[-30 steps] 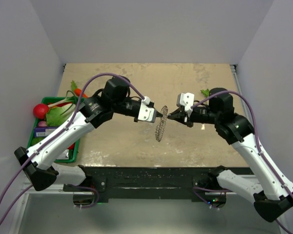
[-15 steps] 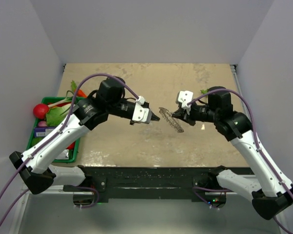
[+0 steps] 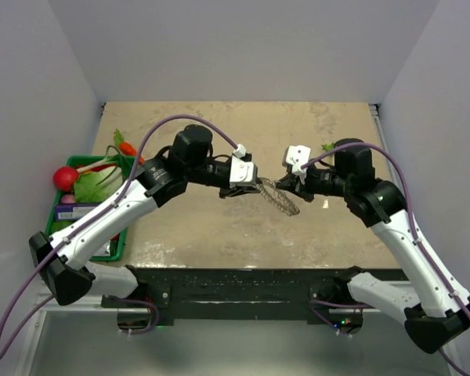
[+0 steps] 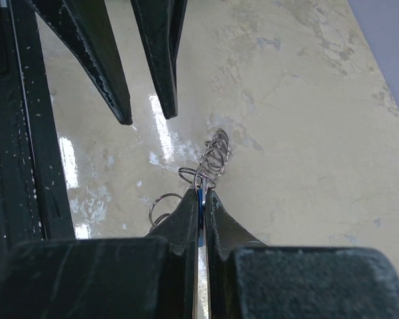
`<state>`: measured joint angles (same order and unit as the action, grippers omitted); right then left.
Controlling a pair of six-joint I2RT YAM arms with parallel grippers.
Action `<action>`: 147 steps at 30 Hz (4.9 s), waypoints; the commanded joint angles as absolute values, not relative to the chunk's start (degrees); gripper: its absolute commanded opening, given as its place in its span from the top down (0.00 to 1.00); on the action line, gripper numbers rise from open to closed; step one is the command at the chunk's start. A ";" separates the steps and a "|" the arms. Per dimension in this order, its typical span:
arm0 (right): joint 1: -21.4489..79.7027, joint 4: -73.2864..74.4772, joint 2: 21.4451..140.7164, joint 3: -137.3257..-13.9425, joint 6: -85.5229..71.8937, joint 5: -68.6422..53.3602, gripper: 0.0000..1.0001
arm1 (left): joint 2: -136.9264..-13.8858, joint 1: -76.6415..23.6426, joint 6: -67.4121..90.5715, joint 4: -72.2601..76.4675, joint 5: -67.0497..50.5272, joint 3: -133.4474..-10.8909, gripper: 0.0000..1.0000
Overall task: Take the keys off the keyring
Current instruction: Remove the key from the keyring.
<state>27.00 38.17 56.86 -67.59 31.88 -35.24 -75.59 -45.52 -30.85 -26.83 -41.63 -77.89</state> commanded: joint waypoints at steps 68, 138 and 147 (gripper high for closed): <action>28.21 31.82 53.35 -64.34 26.98 -30.76 1.00 | -78.31 -44.30 -16.70 -15.73 -44.82 -78.49 1.00; 28.21 44.03 61.00 -76.99 28.65 -34.80 1.00 | -82.00 -46.05 -14.33 -13.18 -40.78 -77.96 0.52; 28.13 43.77 60.73 -76.55 28.48 -34.89 1.00 | -82.62 -46.23 -13.62 -12.92 -39.12 -78.57 0.80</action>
<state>28.12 47.27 62.43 -76.38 29.36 -33.69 -82.46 -45.84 -14.39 -15.27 -40.47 -76.27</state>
